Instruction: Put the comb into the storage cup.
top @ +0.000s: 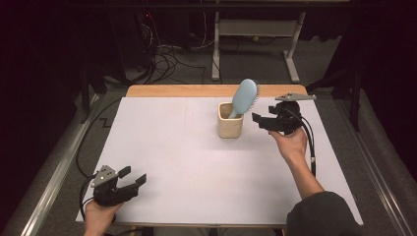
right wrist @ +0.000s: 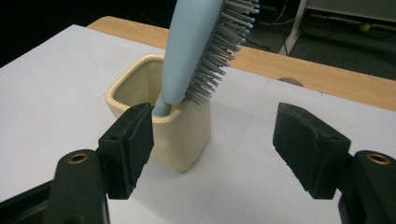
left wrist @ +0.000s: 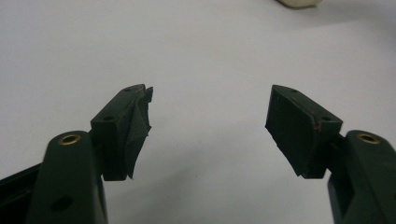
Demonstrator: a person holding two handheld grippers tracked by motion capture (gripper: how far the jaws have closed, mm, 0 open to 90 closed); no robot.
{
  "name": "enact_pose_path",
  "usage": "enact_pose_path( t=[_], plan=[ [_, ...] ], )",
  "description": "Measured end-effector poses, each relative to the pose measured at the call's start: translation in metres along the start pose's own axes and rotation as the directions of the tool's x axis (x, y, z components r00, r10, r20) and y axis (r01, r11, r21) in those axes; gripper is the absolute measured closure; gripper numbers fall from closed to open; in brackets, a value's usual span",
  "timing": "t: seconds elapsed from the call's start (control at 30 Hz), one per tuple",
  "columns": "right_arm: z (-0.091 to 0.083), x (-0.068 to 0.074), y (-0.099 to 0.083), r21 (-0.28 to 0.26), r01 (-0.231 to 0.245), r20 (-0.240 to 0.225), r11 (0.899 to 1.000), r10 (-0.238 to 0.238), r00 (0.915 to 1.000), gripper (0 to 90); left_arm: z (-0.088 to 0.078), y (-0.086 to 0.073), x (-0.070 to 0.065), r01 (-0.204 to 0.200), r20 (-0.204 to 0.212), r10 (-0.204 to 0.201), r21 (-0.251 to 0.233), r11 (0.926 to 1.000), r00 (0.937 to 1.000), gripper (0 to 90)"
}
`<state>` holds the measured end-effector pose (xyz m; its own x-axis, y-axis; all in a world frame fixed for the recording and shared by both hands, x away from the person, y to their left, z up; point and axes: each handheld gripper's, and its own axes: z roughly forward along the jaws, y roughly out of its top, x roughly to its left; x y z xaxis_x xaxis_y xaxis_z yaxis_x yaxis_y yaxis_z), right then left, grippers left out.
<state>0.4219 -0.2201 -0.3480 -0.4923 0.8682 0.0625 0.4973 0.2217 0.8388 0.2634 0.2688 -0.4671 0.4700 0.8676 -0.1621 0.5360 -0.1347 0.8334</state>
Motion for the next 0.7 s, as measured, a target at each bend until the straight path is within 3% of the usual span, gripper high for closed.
enact_pose_path(
  t=[0.7],
  plan=[
    [-0.012, -0.007, -0.014, -0.013, -0.009, -0.004, 1.0, 0.009, 1.0, 30.0, 0.0, 0.0, 0.0, 0.002, -0.001, -0.002, -0.002, 1.0, 1.0, 31.2]
  ],
)
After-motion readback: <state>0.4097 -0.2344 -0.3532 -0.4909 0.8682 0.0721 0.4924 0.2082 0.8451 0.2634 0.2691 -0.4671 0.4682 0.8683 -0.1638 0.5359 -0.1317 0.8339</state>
